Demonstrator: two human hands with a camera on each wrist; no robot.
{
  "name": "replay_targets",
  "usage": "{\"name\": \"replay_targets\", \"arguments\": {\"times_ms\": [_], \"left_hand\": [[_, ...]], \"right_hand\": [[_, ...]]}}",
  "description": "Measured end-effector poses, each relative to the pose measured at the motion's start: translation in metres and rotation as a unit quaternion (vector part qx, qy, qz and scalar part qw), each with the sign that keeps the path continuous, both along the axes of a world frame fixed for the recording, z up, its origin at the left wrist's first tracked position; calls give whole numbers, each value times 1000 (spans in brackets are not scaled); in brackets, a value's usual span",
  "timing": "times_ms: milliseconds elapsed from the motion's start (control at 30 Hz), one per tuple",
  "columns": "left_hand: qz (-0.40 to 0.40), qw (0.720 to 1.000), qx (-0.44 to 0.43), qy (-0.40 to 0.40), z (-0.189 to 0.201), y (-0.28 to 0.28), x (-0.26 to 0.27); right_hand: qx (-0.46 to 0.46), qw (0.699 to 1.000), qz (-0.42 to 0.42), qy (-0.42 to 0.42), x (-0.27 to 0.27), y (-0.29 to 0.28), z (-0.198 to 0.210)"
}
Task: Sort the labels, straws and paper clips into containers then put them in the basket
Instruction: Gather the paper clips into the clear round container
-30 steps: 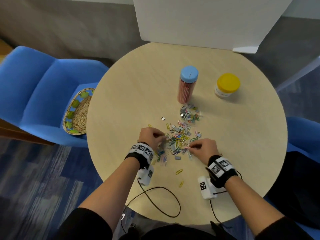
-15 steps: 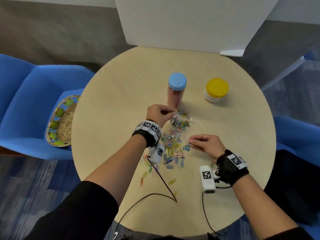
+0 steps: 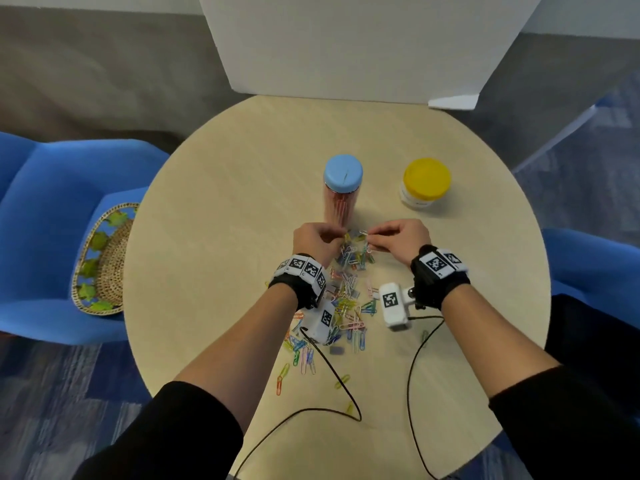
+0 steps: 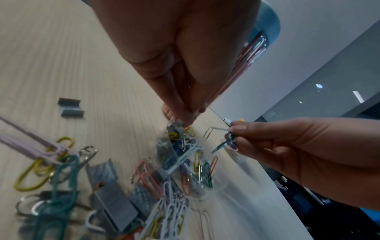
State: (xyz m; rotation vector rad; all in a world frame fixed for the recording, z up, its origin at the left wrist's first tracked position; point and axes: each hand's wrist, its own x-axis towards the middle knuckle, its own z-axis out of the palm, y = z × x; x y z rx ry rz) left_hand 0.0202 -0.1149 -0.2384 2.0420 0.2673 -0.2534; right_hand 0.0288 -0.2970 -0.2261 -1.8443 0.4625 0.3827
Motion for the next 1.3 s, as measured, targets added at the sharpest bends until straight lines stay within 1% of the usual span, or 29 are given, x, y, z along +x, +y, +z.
{"name": "replay_targets", "arguments": {"times_ms": [100,167,233,300,367,467,533,600,667,733,800,867,900,933,967,1000,1067,1100,1133,1200,1267,1300], "left_hand": [[5,999,-42,0,0,5,0],[2,997,-72,-6,2,6,-2],[6,996,-92,-5,2,4,-4],[3,994,-113,4,1,2,-4],[-20,992,-128,2,-2,-1,-4],[-29,990,-139,-6,-5,-2,-8],[-10,989,-145,-10,-5,-1,-12],[14,989,-144,-14,-3,0,-14],[22,990,-134,-31,-2,1,-13],[23,991,-119,-53,-3,1,-11],[48,991,-95,-80,-8,4,-12],[89,992,-17,-90,-17,16,-16],[84,992,38,-80,-23,25,-19],[50,992,98,-67,-29,35,-23],[-14,986,155,-54,-35,44,-29],[-98,973,203,-45,-40,51,-35],[-260,925,277,-22,-45,57,-50],[-313,900,304,-7,-43,56,-58],[-338,885,319,8,-41,55,-65],[-354,878,322,26,-37,53,-78],[-337,888,313,24,-31,52,-92],[-319,896,310,19,-27,52,-99]], "right_hand": [[-127,988,88,-23,14,6,4],[-166,977,132,-18,21,10,5],[-189,970,154,-12,25,14,4],[-207,964,166,-20,28,16,6],[-219,960,173,-35,27,16,9],[-248,954,156,-56,17,8,11],[-267,953,137,-42,3,2,9],[-276,949,154,1,-17,-1,5],[-283,942,178,34,-39,0,2],[-285,936,201,41,-58,4,-1],[-291,928,228,40,-71,9,-5],[-314,908,275,19,-82,19,-13],[-325,898,296,9,-88,25,-17],[-339,889,309,-3,-93,33,-19],[-353,879,319,-15,-98,41,-21],[-365,870,331,-31,-104,49,-21],[-374,850,367,-57,-115,60,-22],[-373,843,382,-63,-119,63,-22],[-370,841,390,-64,-122,64,-21],[-362,849,380,-68,-121,61,-18],[-360,855,359,-101,-115,58,-15],[-356,852,364,-124,-110,59,-15]]}}
